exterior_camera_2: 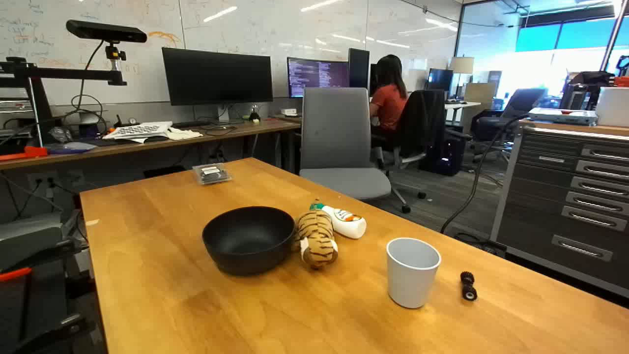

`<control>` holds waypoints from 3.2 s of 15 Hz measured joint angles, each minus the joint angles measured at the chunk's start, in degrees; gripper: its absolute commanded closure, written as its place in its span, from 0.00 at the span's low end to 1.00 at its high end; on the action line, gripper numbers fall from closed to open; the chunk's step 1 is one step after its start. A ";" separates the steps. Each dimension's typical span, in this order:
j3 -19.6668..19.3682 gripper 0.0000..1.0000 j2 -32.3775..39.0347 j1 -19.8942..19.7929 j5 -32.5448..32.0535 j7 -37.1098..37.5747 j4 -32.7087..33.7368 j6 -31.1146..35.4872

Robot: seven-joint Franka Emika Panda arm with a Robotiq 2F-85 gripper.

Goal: Pick the stuffed animal on the table and put it in the bowl

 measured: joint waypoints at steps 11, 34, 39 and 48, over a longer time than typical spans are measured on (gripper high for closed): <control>0.02 0.00 -0.03 -0.01 0.00 0.04 0.32 0.19; 11.78 0.00 41.40 0.20 4.54 19.10 17.07 29.44; 12.23 0.00 48.33 -0.05 5.81 19.56 19.81 32.05; 12.63 0.00 56.12 -1.05 5.81 20.18 21.01 35.53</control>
